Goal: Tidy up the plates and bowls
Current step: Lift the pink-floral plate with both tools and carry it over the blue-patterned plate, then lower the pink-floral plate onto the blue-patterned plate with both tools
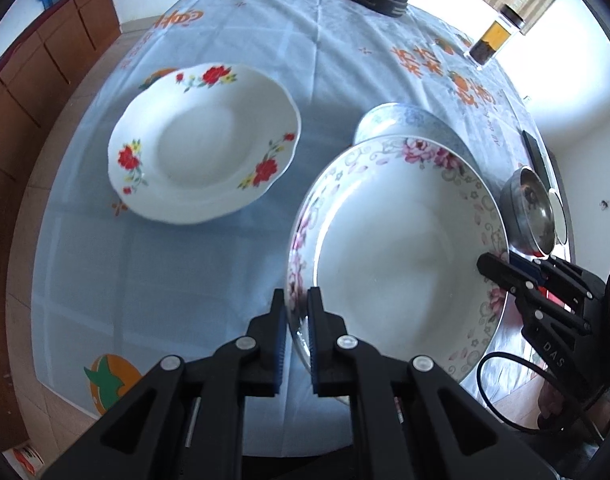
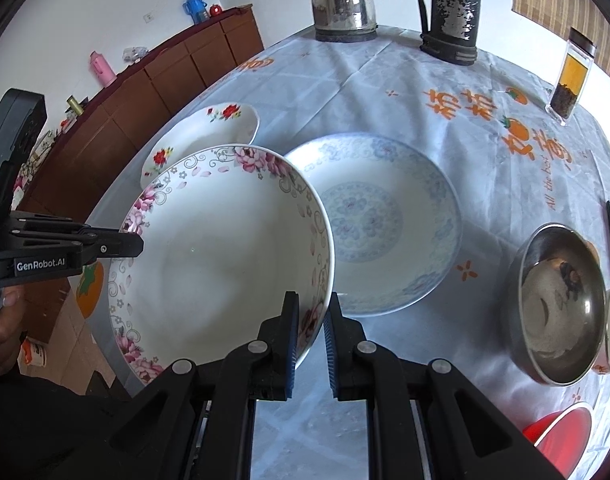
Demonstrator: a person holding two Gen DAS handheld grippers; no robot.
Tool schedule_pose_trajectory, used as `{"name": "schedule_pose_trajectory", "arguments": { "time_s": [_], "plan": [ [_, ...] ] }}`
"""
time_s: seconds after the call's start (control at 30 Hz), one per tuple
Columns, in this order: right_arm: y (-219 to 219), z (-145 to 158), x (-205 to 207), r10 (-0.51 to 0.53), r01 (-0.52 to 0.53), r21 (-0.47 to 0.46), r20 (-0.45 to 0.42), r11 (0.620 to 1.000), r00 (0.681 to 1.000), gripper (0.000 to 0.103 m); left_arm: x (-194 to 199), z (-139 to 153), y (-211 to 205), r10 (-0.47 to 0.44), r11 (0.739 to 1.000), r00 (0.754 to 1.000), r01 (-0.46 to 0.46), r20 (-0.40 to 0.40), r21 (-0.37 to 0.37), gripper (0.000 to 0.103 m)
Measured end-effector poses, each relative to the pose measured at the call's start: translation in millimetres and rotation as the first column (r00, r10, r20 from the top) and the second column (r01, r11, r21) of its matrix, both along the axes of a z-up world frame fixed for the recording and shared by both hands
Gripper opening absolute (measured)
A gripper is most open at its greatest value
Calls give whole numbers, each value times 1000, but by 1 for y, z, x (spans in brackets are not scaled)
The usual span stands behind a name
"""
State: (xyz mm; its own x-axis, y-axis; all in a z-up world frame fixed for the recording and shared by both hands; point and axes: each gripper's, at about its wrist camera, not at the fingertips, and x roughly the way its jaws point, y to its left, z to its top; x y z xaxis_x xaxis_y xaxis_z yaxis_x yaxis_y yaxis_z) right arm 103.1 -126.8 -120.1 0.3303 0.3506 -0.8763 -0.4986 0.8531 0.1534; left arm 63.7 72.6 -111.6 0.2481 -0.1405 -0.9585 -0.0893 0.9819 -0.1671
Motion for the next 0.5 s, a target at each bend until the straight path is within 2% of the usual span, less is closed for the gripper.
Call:
{"name": "schedule_pose_trajectory", "arguments": {
  "time_s": [0.5],
  "plan": [
    [-27,21,24,-102,101,22,42,995,994,13,27,25,-27,-78,997,995,76,66,26,5]
  ]
}}
